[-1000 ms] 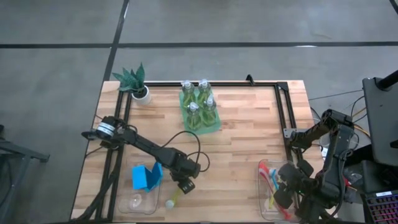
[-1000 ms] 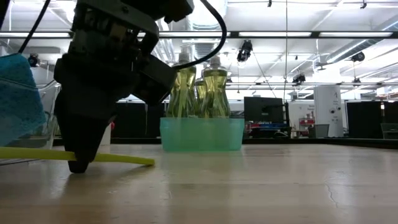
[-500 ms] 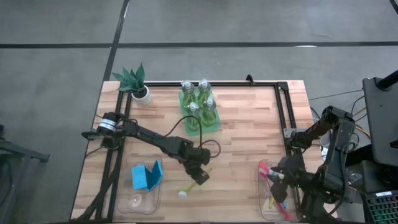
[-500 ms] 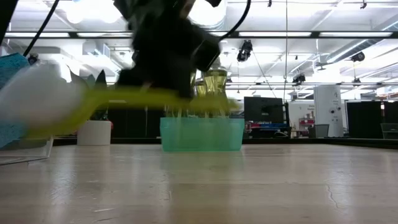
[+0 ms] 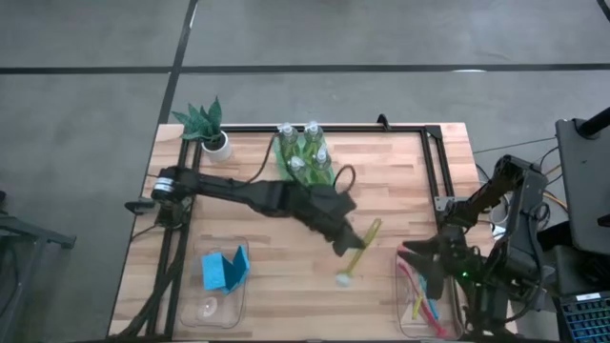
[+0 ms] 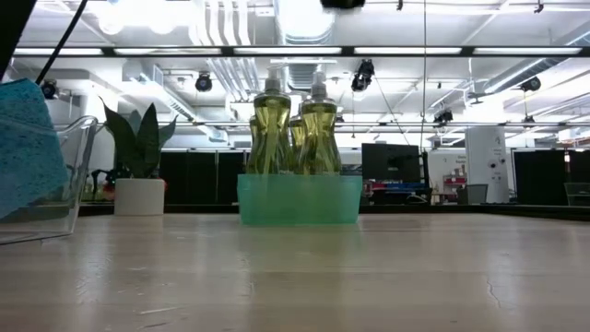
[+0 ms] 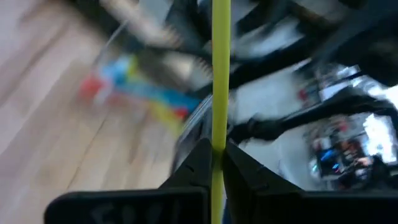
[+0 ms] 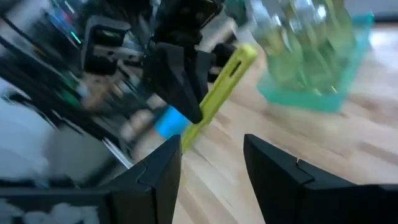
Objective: Pick & Place Kitchen Sink Supplies
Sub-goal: Put the green dish brush into the right transparent bin, then return to Home Position
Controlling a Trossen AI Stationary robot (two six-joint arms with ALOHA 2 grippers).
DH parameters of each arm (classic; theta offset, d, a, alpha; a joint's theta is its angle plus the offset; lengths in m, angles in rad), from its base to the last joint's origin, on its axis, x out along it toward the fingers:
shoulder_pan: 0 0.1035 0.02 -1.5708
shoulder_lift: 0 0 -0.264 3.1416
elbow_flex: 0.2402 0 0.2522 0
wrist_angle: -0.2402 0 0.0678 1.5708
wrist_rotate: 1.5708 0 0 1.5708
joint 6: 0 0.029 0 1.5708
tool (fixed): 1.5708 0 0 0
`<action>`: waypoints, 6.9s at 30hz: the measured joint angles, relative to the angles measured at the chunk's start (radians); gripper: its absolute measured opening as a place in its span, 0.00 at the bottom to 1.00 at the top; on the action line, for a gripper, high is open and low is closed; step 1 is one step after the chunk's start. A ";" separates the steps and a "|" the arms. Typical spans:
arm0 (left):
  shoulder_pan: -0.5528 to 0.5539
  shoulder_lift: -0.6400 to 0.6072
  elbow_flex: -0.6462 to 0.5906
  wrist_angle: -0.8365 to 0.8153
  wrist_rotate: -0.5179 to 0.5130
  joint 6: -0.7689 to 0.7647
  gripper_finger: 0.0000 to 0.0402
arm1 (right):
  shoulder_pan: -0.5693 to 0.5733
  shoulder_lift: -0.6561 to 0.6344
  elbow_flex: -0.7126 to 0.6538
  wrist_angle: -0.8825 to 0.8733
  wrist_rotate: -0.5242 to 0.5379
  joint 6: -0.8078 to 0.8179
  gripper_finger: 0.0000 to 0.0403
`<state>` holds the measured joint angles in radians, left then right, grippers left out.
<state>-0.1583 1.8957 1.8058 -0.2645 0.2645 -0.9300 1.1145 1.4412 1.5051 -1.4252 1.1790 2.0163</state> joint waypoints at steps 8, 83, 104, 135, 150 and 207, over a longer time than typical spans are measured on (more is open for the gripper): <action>0.030 -0.001 0.144 0.119 -0.028 0.047 0.03 | -0.050 -0.067 0.000 0.117 0.225 -0.057 0.42; 0.186 -0.021 0.170 0.107 0.523 0.179 0.42 | -0.344 0.035 -0.376 0.139 -1.149 0.138 0.08; 0.163 -0.102 0.170 -0.248 0.285 0.502 0.10 | -0.344 -0.033 -0.272 0.367 -0.650 -0.197 0.20; 0.179 -1.145 -1.238 0.345 -0.165 0.678 0.02 | -0.373 -0.735 -0.897 1.100 -0.298 -1.505 0.02; 0.217 -1.252 -1.554 0.726 -0.033 0.683 0.00 | -0.502 -1.189 -1.159 1.240 -0.656 -1.722 0.02; 0.272 -1.784 -1.797 0.393 -0.212 0.737 0.00 | -0.613 -1.433 -1.389 1.059 -0.594 -1.762 0.02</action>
<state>0.1140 0.1121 0.0086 0.1283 0.0525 -0.1928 0.5011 0.0082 0.1165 -0.3662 0.5854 0.2546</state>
